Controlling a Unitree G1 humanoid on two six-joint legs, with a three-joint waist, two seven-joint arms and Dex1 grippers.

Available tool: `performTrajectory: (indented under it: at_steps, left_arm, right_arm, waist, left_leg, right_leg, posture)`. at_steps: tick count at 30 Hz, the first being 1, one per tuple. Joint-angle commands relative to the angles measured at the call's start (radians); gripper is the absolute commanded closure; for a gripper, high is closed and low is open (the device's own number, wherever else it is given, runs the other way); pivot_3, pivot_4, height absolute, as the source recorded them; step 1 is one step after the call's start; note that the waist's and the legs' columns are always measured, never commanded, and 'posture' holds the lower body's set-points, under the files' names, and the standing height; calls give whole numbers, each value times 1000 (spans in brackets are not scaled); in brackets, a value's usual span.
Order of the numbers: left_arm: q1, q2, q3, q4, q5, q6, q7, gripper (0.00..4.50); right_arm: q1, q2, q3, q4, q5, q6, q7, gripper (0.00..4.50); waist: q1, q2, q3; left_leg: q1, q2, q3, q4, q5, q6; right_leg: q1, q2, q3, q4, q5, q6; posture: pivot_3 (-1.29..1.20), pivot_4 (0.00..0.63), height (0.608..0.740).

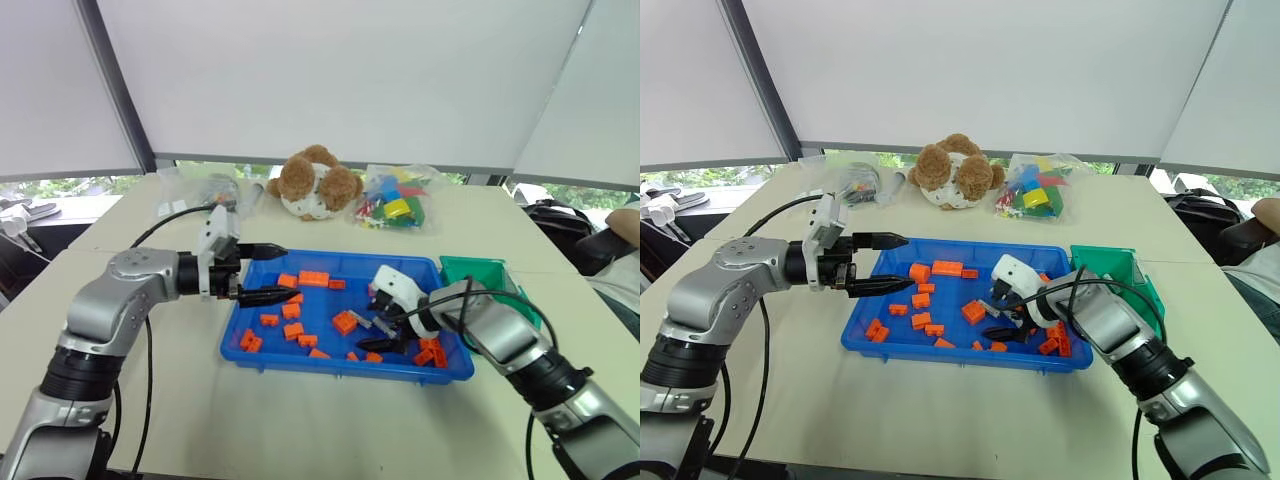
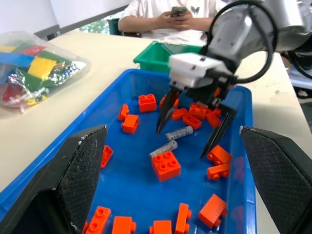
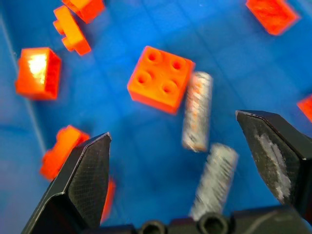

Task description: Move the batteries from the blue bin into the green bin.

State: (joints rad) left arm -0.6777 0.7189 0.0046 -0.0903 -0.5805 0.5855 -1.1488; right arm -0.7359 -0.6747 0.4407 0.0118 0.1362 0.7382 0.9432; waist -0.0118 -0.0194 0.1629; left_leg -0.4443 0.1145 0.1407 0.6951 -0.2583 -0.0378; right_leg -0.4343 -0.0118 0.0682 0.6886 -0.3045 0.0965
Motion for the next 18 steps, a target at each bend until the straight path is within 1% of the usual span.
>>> performTrajectory:
  at_steps: [1, 3, 4, 6, 8, 12, 13, 15, 18]
  left_arm:
    - [0, 19, 37, -38, -19, 11, 5, 0]
    - [4, 21, 40, -42, -19, 15, 5, 0]
    - [4, 22, 42, -44, -20, 17, 5, 0]
    - [5, 24, 43, -47, -20, 21, 5, 0]
    - [5, 25, 43, -48, -19, 21, 5, 0]
    - [1, 23, 39, -44, -16, 19, 4, 0]
    - [-1, 21, 37, -42, -15, 18, 4, 0]
    - [-6, 18, 34, -37, -13, 16, 2, 0]
    - [-11, 14, 29, -29, -9, 11, -2, 0]
  right_arm:
    - [-46, 31, -13, 66, -26, -41, 12, 56]
    - [-56, 47, -15, 106, -36, -49, 17, 56]
    - [-60, 52, -12, 127, -46, -56, 17, 283]
    - [-64, 58, -10, 152, -59, -64, 22, 911]
    - [-66, 65, -15, 163, -61, -65, 29, 1900]
    - [-74, 73, -23, 169, -69, -62, 35, 4110]
    - [-78, 75, -27, 165, -69, -57, 34, 4449]
    - [-91, 80, -51, 140, -57, -29, 25, 4481]
    - [-122, 77, -124, 82, -27, 26, -1, 4481]
  waist:
    - [0, 0, 0]
    - [1, 0, 0]
    - [1, 0, 0]
    - [1, 0, 0]
    - [1, 0, 0]
    - [0, 0, 0]
    - [0, 0, 0]
    - [0, 0, 0]
    - [0, 0, 0]
  left_leg:
    - [0, 0, 0, 0, 0, 0]
    - [0, 0, 0, 0, 0, 0]
    - [0, 0, 0, 0, 0, 0]
    - [0, 0, 0, 0, 0, 0]
    - [0, 0, 0, 0, 0, 0]
    - [0, 0, 0, 0, 0, 0]
    - [0, 0, 0, 0, 0, 0]
    - [0, 0, 0, 0, 0, 0]
    - [0, 0, 0, 0, 0, 0]
  right_leg:
    - [0, 0, 0, 0, 0, 0]
    - [0, 0, 0, 0, 0, 0]
    - [0, 0, 0, 0, 0, 0]
    - [0, 0, 0, 0, 0, 0]
    - [0, 0, 0, 0, 0, 0]
    - [0, 0, 0, 0, 0, 0]
    - [0, 0, 0, 0, 0, 0]
    - [0, 0, 0, 0, 0, 0]
    - [0, 0, 0, 0, 0, 0]
  posture:
    - [0, 150, 710]
    - [0, 150, 710]
    - [0, 150, 710]
    - [0, 150, 710]
    - [0, 150, 710]
    - [0, 150, 710]
    - [0, 150, 710]
    - [0, 150, 710]
    - [0, 150, 710]
